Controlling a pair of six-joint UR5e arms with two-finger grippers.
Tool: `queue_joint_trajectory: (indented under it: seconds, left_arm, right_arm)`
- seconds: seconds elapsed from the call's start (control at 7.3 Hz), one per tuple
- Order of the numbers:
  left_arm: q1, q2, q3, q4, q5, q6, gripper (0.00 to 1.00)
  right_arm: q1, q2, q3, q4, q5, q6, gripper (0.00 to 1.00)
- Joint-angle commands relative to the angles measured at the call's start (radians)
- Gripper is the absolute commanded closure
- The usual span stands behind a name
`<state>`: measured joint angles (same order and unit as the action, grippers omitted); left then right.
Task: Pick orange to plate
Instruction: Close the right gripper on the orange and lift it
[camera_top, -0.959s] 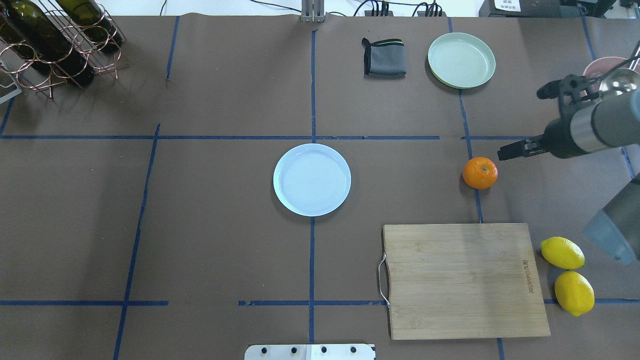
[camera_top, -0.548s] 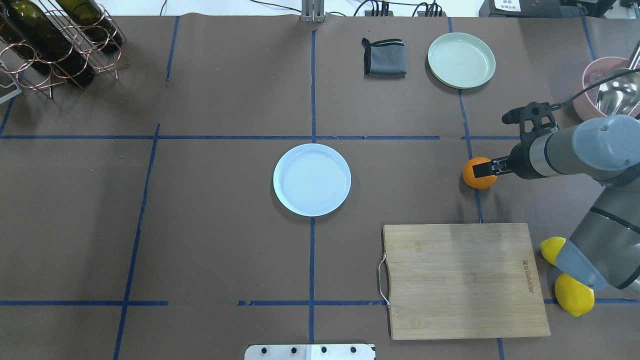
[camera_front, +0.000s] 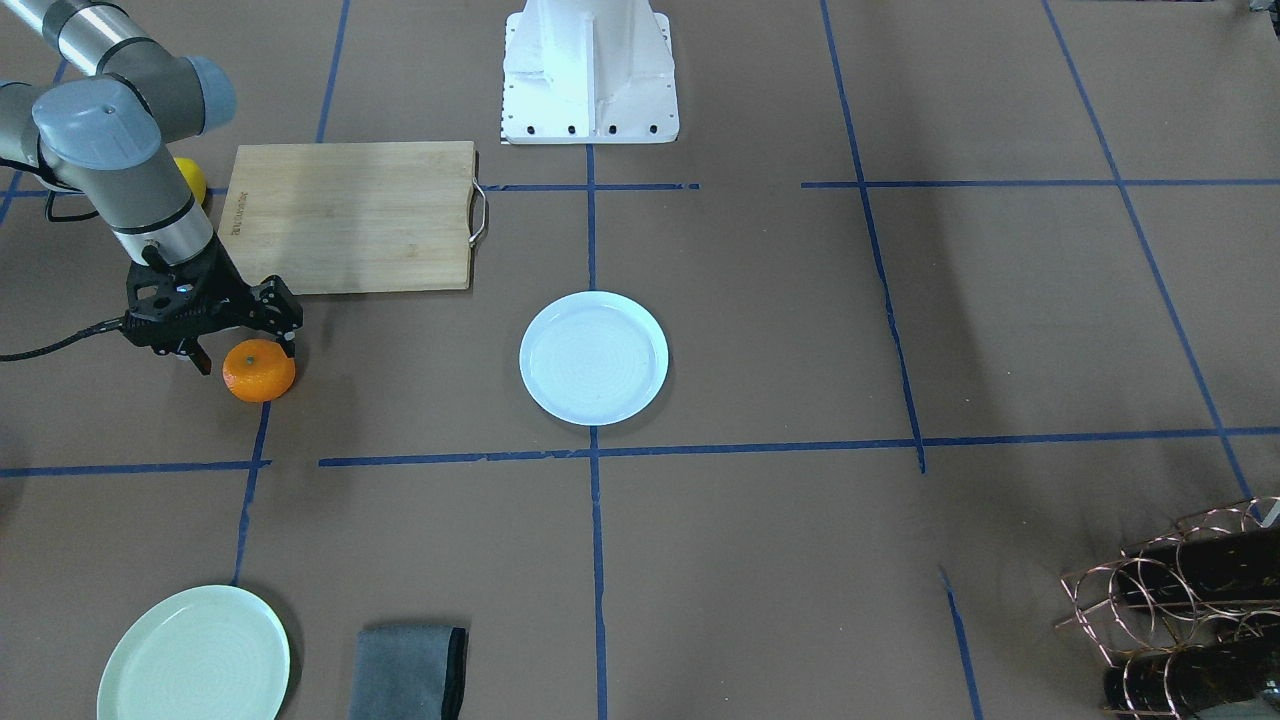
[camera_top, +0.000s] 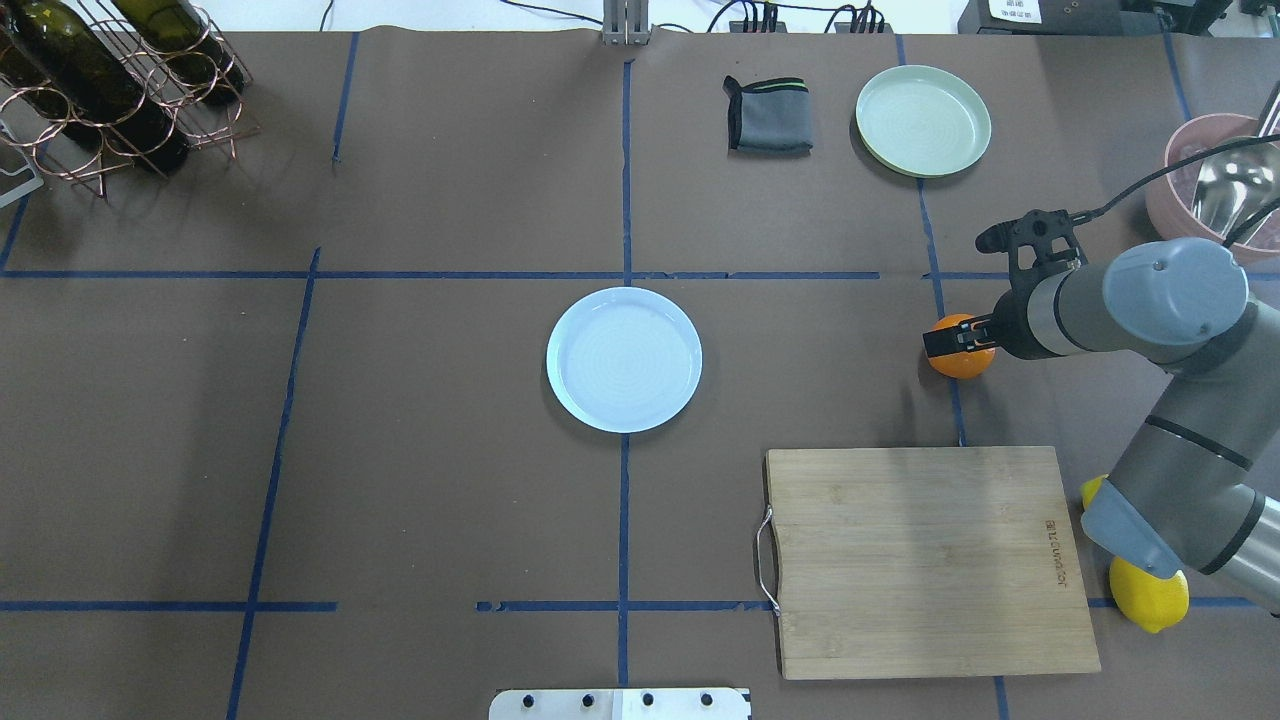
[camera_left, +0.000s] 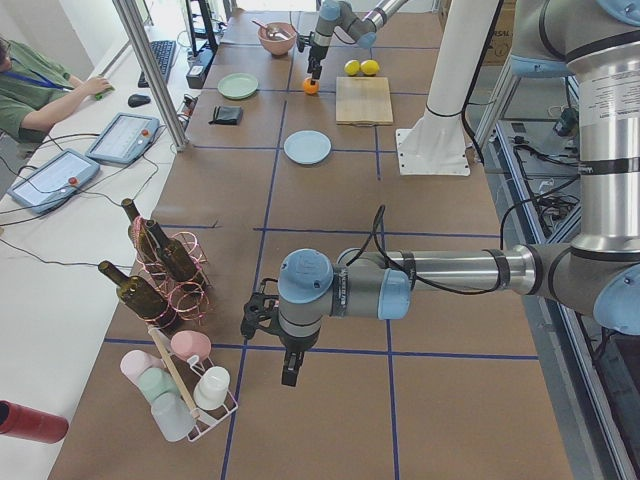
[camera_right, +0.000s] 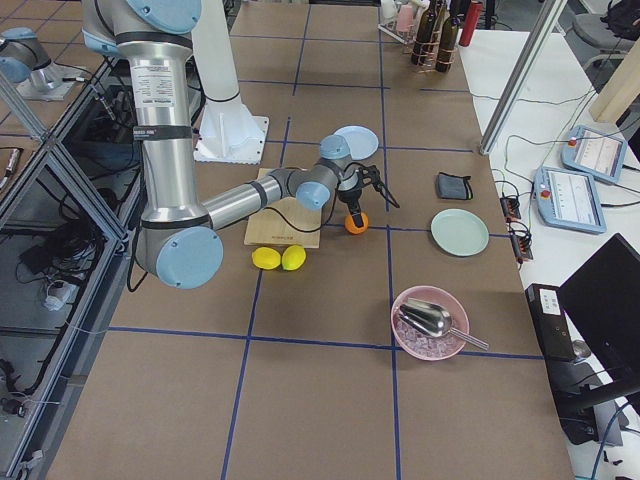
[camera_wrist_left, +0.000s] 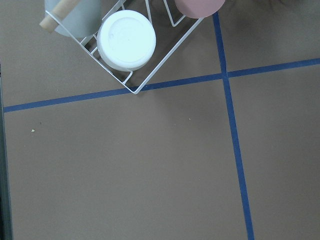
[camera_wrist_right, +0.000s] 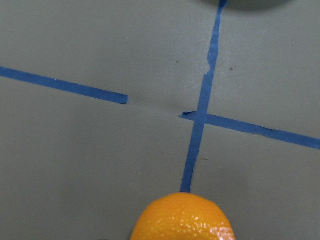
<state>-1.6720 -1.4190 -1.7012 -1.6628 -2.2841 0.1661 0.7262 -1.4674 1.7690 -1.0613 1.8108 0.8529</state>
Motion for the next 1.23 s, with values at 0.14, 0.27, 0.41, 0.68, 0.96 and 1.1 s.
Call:
queue_joint_trajectory:
  seconds: [0.14, 0.27, 0.41, 0.68, 0.96, 1.1]
  left_arm:
    - [0.000, 0.000, -0.002, -0.002, 0.000, 0.001, 0.00]
    - [0.000, 0.000, -0.002, -0.002, -0.002, 0.000, 0.00]
    - [0.000, 0.000, -0.002, -0.002, -0.002, 0.001, 0.00]
    - [0.000, -0.001, -0.002, -0.003, -0.002, 0.000, 0.00]
    - [0.000, -0.003, -0.002, -0.002, -0.002, 0.000, 0.00]
    - [0.000, -0.001, -0.002, -0.002, -0.002, 0.000, 0.00]
  right_arm:
    - [-0.019, 0.021, -0.051, 0.003, -0.030, 0.000, 0.00]
    - [-0.025, 0.021, -0.051, 0.003, -0.031, 0.000, 0.00]
    - [-0.030, 0.021, -0.063, 0.001, -0.031, 0.000, 0.00]
    - [-0.031, 0.021, -0.065, 0.000, -0.028, 0.000, 0.43]
    - [-0.030, 0.059, -0.048, -0.006, -0.025, 0.008, 1.00]
    - [-0.031, 0.123, -0.045, -0.067, -0.025, 0.056, 1.00]
